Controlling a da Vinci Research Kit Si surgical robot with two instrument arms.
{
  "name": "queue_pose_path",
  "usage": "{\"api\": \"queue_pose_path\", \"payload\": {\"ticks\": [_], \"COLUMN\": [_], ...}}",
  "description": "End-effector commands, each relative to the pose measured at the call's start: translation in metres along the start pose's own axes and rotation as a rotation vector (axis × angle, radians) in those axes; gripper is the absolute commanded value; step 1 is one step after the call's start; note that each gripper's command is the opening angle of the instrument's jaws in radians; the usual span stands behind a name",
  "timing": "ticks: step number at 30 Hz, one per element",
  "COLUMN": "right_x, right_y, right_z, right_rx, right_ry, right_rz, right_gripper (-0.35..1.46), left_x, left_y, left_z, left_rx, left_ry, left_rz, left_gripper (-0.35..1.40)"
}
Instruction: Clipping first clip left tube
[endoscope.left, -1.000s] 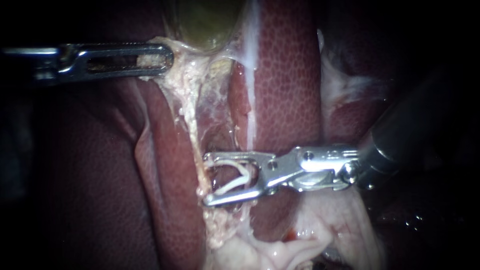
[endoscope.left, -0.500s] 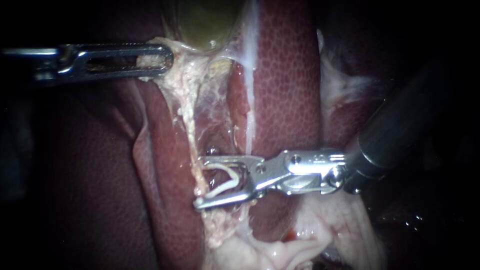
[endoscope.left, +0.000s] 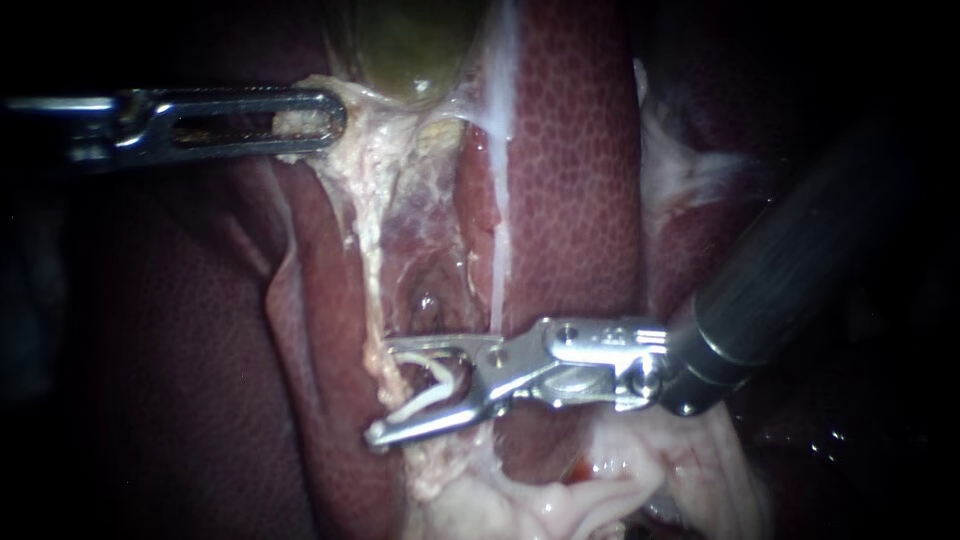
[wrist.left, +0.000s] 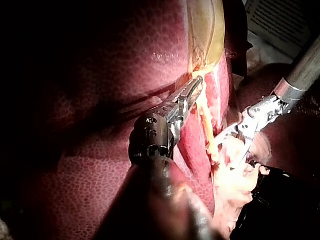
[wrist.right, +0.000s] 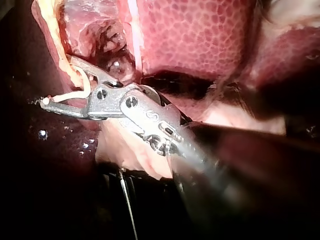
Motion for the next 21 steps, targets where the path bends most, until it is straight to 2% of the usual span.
{"api": "queue_pose_path", "payload": {"ticks": [1,9,21], "right_x": [0.0,0.0001,0.0001], "right_y": [0.0001,0.0008,0.0012], "right_z": [0.0002,0.0017,0.0021], "right_rx": [0.003,0.041,0.056], "right_ry": [0.002,0.017,0.018], "right_rz": [0.005,0.023,0.033], "right_gripper": [0.6,0.59,0.58], "left_x": [0.0,0.0,0.0], "left_y": [0.0,0.0,-0.0001], "left_z": [0.0001,0.0001,0.0002], "left_rx": [0.0,0.0,-0.001], "left_ry": [0.0,0.0,0.0], "left_rz": [0.0,0.0,0.0], "left_gripper": [-0.35,-0.35,-0.35]}}
